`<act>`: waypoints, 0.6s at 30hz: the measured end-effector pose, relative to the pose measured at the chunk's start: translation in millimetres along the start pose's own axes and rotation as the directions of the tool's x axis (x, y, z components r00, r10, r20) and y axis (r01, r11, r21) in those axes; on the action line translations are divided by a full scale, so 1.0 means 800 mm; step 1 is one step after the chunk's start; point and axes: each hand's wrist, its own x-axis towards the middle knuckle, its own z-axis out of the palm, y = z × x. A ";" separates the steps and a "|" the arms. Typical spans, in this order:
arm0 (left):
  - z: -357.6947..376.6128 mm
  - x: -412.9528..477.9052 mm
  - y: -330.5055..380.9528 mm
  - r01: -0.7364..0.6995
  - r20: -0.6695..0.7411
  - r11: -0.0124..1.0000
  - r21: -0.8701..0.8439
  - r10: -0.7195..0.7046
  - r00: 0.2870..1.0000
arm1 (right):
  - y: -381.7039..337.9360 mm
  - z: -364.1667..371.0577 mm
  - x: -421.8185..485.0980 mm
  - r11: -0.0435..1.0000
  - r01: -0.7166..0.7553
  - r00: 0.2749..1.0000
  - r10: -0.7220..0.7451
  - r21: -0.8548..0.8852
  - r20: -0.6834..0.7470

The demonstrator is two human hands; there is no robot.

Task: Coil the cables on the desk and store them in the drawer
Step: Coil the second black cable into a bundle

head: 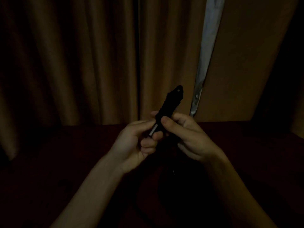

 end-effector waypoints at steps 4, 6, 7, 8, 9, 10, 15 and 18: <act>0.002 -0.004 0.003 0.086 0.031 0.996 0.012 -0.087 0.996 | -0.003 -0.002 -0.002 0.998 0.005 1.000 -0.006 -0.070 -0.004; 0.003 -0.002 0.002 0.075 -0.022 0.986 0.151 -0.073 0.997 | -0.003 0.000 -0.002 0.984 0.041 0.999 -0.042 -0.173 -0.003; 0.002 -0.002 0.001 0.056 -0.066 0.965 0.255 -0.041 0.997 | -0.002 0.002 -0.002 0.978 0.042 0.999 -0.043 -0.203 -0.001; 0.000 -0.001 0.002 0.036 -0.108 0.927 0.374 0.005 0.994 | -0.002 0.002 -0.002 0.976 0.029 1.000 -0.029 -0.216 0.004; -0.003 -0.002 0.002 0.010 -0.133 0.868 0.497 0.065 0.989 | -0.001 0.002 -0.003 0.977 0.009 1.000 -0.005 -0.213 0.021; -0.007 -0.002 0.002 -0.023 -0.134 0.788 0.615 0.133 0.982 | 0.000 0.004 -0.003 0.977 -0.012 0.999 0.022 -0.212 0.045; -0.036 0.002 -0.002 -0.147 0.006 0.207 0.967 0.561 0.828 | -0.001 0.000 -0.002 0.928 -0.136 0.990 0.139 -0.348 -0.016; -0.044 0.005 0.001 -0.279 0.188 0.071 0.958 0.581 0.792 | -0.004 -0.004 -0.004 0.894 -0.206 0.973 0.231 -0.398 0.017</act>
